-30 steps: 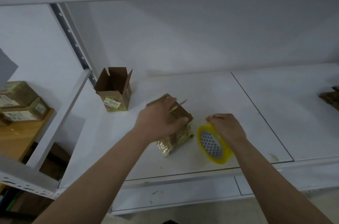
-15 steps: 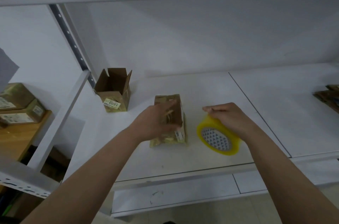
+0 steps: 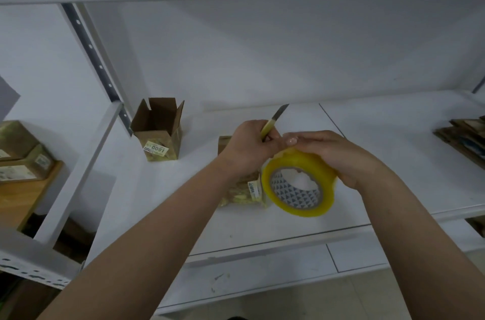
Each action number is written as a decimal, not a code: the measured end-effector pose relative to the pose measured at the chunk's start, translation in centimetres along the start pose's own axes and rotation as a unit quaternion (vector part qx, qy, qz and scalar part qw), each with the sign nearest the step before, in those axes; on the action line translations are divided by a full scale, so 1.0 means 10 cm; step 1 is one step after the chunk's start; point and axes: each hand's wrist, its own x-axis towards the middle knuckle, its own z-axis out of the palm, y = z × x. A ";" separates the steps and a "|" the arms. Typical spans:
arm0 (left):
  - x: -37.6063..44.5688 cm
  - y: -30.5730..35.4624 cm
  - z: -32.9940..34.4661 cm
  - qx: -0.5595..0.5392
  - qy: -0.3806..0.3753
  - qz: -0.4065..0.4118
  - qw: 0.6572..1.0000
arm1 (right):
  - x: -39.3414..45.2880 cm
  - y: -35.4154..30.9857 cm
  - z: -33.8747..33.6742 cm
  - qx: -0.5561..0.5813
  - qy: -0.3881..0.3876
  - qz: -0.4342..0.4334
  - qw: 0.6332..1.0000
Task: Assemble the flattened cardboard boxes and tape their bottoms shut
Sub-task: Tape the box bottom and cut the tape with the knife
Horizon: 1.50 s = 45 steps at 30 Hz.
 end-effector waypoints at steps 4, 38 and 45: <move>0.03 0.06 -0.12 0.046 0.047 -0.005 0.998 | -0.01 0.03 -0.05 0.089 0.002 0.006 0.996; -0.71 -1.53 -0.07 -0.189 0.118 -0.273 0.936 | 0.67 0.61 0.31 -0.440 0.006 0.075 0.895; -0.80 -1.51 0.20 -0.264 0.155 -0.326 0.894 | 0.71 0.70 0.43 -0.444 -0.001 0.074 0.893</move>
